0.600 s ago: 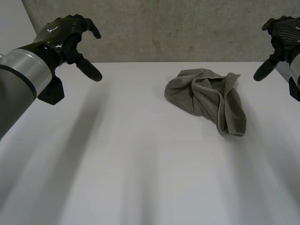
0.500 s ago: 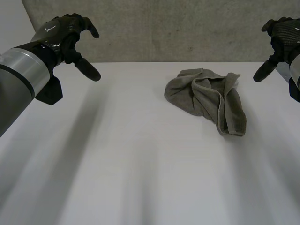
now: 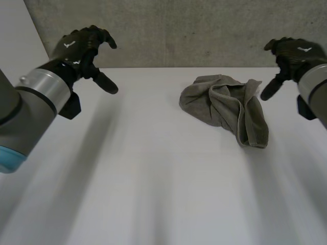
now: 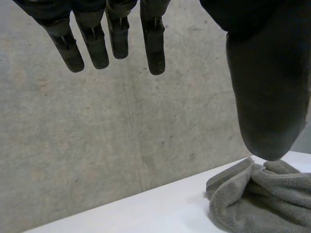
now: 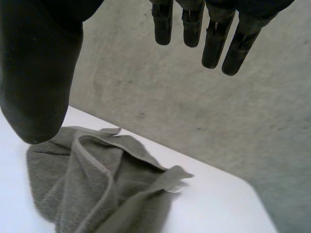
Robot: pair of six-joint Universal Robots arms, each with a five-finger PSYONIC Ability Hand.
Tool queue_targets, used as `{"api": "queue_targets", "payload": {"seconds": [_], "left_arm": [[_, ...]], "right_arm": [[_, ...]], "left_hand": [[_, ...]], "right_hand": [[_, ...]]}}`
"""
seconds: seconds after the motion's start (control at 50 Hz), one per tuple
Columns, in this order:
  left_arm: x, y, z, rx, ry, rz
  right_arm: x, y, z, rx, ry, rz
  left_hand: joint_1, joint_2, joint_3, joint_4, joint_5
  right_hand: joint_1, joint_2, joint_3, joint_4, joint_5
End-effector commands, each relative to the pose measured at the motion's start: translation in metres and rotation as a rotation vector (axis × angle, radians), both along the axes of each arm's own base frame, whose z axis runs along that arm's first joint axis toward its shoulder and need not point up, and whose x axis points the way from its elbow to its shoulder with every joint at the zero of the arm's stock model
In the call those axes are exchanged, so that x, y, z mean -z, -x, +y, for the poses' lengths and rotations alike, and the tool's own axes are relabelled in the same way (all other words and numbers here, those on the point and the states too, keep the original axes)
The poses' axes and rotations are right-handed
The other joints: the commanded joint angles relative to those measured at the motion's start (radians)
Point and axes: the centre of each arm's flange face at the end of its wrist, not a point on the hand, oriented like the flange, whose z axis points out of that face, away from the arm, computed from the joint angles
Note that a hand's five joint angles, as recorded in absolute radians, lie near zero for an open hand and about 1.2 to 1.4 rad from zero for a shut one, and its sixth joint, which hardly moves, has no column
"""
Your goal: Fold the towel.
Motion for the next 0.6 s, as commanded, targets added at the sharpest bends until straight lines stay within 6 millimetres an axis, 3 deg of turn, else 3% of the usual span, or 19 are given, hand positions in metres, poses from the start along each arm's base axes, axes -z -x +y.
{"api": "queue_targets", "payload": {"seconds": [0.02, 0.06, 0.08, 0.12, 0.14, 0.18, 0.28, 0.42, 0.44, 0.46, 0.5, 0.52, 0.54, 0.56, 0.58, 0.6], "left_arm": [[0.033, 0.014, -0.011, 0.093, 0.021, 0.0], [0.04, 0.016, -0.012, 0.108, 0.017, -0.003], [0.046, 0.017, -0.014, 0.116, 0.014, -0.005], [0.05, 0.018, -0.015, 0.119, 0.013, -0.006], [0.053, 0.018, -0.016, 0.119, 0.013, -0.006], [0.055, 0.018, -0.017, 0.119, 0.014, -0.005], [0.059, 0.018, -0.019, 0.118, 0.013, -0.006], [0.063, 0.019, -0.02, 0.119, 0.004, -0.008], [0.065, 0.019, -0.02, 0.119, 0.0, -0.01], [0.066, 0.02, -0.02, 0.121, -0.003, -0.011], [0.066, 0.02, -0.02, 0.119, -0.003, -0.011], [0.067, 0.02, -0.02, 0.119, -0.005, -0.011], [0.067, 0.02, -0.02, 0.119, -0.005, -0.011], [0.066, 0.02, -0.02, 0.121, -0.003, -0.011], [0.066, 0.02, -0.02, 0.121, -0.003, -0.011], [0.066, 0.02, -0.02, 0.119, -0.003, -0.011]], "right_arm": [[0.051, -0.02, -0.043, -0.044, -0.1, -0.09], [0.077, -0.027, -0.068, -0.036, -0.115, -0.088], [0.077, -0.027, -0.068, -0.036, -0.115, -0.088], [0.103, -0.034, -0.091, -0.031, -0.121, -0.091], [0.103, -0.034, -0.091, -0.031, -0.121, -0.091], [0.124, -0.038, -0.109, -0.02, -0.113, -0.094], [0.143, -0.041, -0.121, -0.012, -0.133, -0.116], [0.165, -0.044, -0.119, -0.021, -0.245, -0.247], [0.169, -0.047, -0.118, -0.043, -0.261, -0.266], [0.169, -0.047, -0.118, -0.043, -0.261, -0.266], [0.171, -0.051, -0.116, -0.087, -0.283, -0.283], [0.171, -0.051, -0.116, -0.087, -0.283, -0.283], [0.168, -0.052, -0.115, -0.107, -0.289, -0.289], [0.168, -0.052, -0.115, -0.107, -0.289, -0.289], [0.163, -0.054, -0.113, -0.125, -0.294, -0.296], [0.151, -0.056, -0.11, -0.148, -0.291, -0.308]], "left_hand": [[-0.078, -0.063, -0.071, -0.072, -0.041], [-0.078, -0.063, -0.071, -0.072, -0.041], [-0.078, -0.063, -0.071, -0.072, -0.041], [-0.078, -0.063, -0.071, -0.072, -0.041], [-0.078, -0.063, -0.071, -0.072, -0.041], [-0.078, -0.063, -0.071, -0.072, -0.041], [-0.078, -0.063, -0.071, -0.072, -0.041], [-0.078, -0.063, -0.071, -0.072, -0.041], [-0.078, -0.063, -0.071, -0.072, -0.041], [-0.078, -0.063, -0.071, -0.072, -0.041], [-0.078, -0.063, -0.071, -0.072, -0.041], [-0.078, -0.063, -0.071, -0.072, -0.041], [-0.078, -0.063, -0.071, -0.072, -0.041], [-0.078, -0.063, -0.071, -0.072, -0.041], [-0.078, -0.063, -0.071, -0.072, -0.041], [-0.078, -0.063, -0.071, -0.072, -0.041]], "right_hand": [[-0.054, -0.066, -0.071, -0.085, -0.056], [-0.054, -0.066, -0.071, -0.085, -0.056], [-0.054, -0.066, -0.071, -0.085, -0.056], [-0.054, -0.066, -0.071, -0.085, -0.056], [-0.054, -0.066, -0.071, -0.085, -0.056], [-0.054, -0.066, -0.071, -0.085, -0.056], [-0.054, -0.066, -0.071, -0.085, -0.056], [-0.038, -0.05, -0.056, -0.069, -0.04], [0.122, 0.11, 0.105, 0.091, 0.12], [0.124, 0.112, 0.106, 0.093, 0.122], [0.605, 0.594, 0.588, 0.575, 0.604], [0.608, 0.596, 0.591, 0.577, 0.606], [0.902, 0.89, 0.884, 0.871, 0.9], [0.904, 0.893, 0.887, 0.874, 0.903], [1.165, 1.153, 1.148, 1.135, 1.163], [1.168, 1.156, 1.15, 1.137, 1.166]]}}
